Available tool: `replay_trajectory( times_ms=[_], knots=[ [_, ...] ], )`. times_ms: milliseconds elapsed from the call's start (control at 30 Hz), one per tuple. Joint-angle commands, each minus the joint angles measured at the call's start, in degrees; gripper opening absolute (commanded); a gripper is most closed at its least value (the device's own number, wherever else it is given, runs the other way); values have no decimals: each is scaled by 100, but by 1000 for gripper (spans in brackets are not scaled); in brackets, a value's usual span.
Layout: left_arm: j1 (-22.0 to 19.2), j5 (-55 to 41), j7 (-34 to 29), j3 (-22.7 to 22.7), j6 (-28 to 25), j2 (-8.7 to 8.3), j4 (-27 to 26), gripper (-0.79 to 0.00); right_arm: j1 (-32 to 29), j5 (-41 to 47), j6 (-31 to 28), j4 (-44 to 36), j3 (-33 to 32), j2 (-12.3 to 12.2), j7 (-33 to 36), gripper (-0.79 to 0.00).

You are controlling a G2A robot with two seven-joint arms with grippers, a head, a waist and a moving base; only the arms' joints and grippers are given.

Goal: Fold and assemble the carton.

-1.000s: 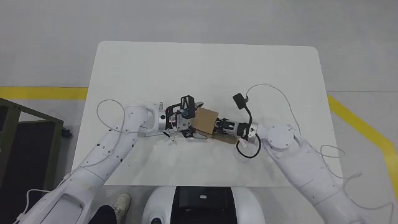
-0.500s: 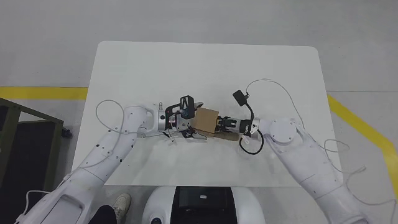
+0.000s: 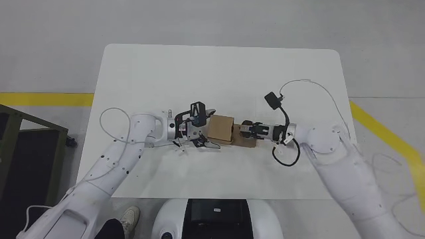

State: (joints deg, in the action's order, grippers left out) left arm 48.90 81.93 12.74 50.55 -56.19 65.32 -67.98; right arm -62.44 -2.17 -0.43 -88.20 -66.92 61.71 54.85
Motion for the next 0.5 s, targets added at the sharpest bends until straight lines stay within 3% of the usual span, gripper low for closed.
replay_trajectory(
  times_ms=[0, 233, 333, 467],
  knots=[
    [12, -12, 2, 15, 1, -4, -12, 0, -151, -355, 216, -277, -173, -67, 50, -785],
    [44, -23, -5, 50, 1, -15, -48, 0, -604, -825, 441, -659, -575, -217, 344, -785],
    [54, -38, -5, 61, 2, -17, -49, 0, -618, -909, 409, -575, -566, -237, 457, -665],
    [58, -42, -29, 69, 5, -19, -57, 0, -587, -918, 377, -446, -540, -239, 407, -656]
  ],
)
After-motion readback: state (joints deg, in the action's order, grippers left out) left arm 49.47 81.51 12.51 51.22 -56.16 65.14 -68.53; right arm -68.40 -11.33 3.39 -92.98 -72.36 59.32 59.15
